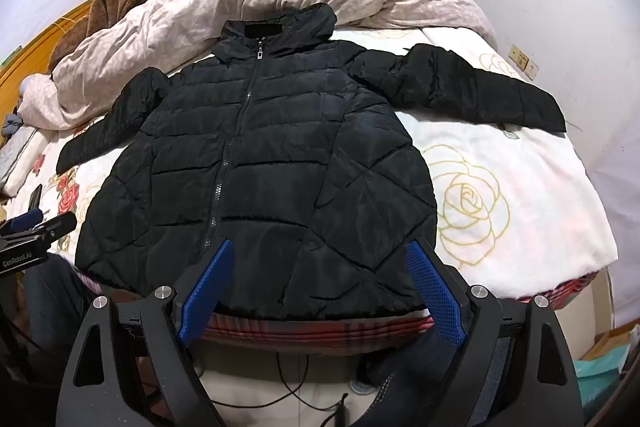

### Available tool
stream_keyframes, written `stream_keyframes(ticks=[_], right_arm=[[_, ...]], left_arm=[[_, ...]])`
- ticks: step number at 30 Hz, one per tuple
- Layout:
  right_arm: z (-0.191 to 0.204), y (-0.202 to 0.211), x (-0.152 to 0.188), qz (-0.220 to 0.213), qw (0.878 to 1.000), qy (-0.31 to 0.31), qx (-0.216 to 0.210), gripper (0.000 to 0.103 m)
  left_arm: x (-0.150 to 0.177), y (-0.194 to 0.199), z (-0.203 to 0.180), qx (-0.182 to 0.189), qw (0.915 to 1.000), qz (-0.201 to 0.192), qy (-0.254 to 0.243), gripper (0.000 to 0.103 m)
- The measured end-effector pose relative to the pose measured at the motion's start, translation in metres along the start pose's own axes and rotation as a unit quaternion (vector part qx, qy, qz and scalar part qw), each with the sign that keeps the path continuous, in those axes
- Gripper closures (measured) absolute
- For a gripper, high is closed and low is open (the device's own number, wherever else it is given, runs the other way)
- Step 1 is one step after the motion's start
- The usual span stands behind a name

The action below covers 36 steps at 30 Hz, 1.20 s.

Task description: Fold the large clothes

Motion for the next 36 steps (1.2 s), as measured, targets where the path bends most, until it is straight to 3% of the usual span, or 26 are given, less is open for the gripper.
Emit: stream_keyframes(ticks=[36], right_arm=[[0.0020,-0.0007,-0.0024,0.004,1.000,0.003,0.003,0.015]], left_arm=[[0.0028,-0.0026,-0.0014,0.002,1.0000,0.009,-0.002,0.000]])
Point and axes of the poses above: each gripper's, at about its wrist camera, not at the fingertips, and y roughly against the way its jaws point, z to its left, x to its underside, the point moved 6 cm from there along -y, roughly the way its jaws point, and after that the axes turned 5 degrees about z, right-handed, at the moved point
